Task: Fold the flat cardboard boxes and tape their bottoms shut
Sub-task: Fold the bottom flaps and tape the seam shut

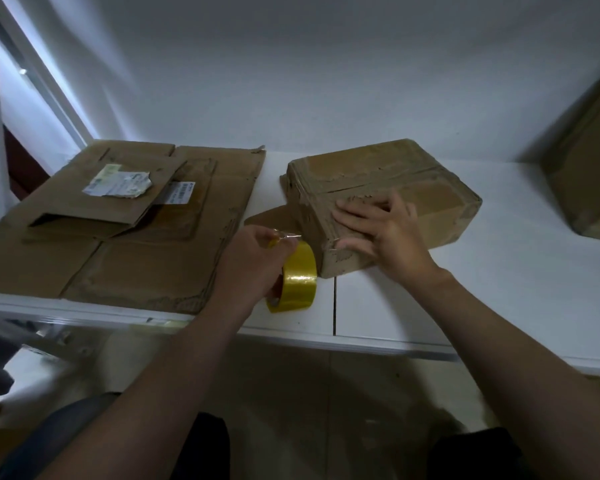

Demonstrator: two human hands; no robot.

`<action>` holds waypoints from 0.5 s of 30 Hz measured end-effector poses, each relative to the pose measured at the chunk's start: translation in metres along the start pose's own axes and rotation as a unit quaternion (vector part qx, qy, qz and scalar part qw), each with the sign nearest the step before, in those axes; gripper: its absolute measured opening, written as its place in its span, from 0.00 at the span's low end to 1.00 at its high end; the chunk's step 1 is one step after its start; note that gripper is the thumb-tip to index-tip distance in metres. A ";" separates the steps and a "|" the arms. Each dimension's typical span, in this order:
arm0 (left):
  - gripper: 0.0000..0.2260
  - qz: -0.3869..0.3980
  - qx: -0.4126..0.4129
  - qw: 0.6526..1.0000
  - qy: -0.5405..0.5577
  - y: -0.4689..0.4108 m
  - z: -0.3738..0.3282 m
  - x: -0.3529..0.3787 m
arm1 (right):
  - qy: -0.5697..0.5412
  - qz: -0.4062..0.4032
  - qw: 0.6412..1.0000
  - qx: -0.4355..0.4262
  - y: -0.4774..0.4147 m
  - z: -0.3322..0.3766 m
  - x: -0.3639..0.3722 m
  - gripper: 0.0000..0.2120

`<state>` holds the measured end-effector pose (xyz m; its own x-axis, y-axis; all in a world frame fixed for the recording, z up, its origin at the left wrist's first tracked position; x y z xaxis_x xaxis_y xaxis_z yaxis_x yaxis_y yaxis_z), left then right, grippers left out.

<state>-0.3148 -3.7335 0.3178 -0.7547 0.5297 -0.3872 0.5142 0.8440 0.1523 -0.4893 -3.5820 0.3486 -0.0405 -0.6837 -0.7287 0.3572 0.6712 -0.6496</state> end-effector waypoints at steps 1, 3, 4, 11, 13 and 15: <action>0.17 0.002 0.000 1.000 0.001 -0.001 -0.001 0.001 | 0.004 -0.010 1.000 -0.011 0.001 0.001 0.000 0.27; 0.16 0.006 0.000 1.000 0.004 -0.002 -0.002 0.002 | 0.009 -0.015 1.000 -0.021 0.004 0.002 0.001 0.28; 0.15 0.007 -0.001 1.000 0.008 -0.003 -0.002 0.001 | 0.011 -0.006 1.000 -0.023 0.005 0.001 0.003 0.30; 0.16 0.004 -0.004 1.000 -0.002 0.001 0.000 -0.007 | 0.012 0.051 0.999 0.006 0.008 0.005 0.004 0.35; 0.16 0.003 -0.007 1.000 -0.002 0.003 0.001 -0.009 | -0.014 0.019 0.997 0.067 0.006 0.005 0.000 0.30; 0.16 0.002 -0.006 1.000 -0.005 0.003 0.002 -0.010 | 0.006 -0.008 0.997 0.081 0.006 0.010 0.002 0.30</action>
<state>-0.3050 -3.7366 0.3204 -0.7480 0.5328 -0.3957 0.5124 0.8426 0.1659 -0.4774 -3.5825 0.3452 -0.0590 -0.6903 -0.7211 0.5029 0.6035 -0.6188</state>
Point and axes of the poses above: each hand's wrist, its own y-axis away from the middle knuckle, its own x-axis out of the palm, z = x × y, the point moved 9 cm from there along -y, towards the middle knuckle, and after that the axes turned 6 degrees about -z, right-handed, at the moved point
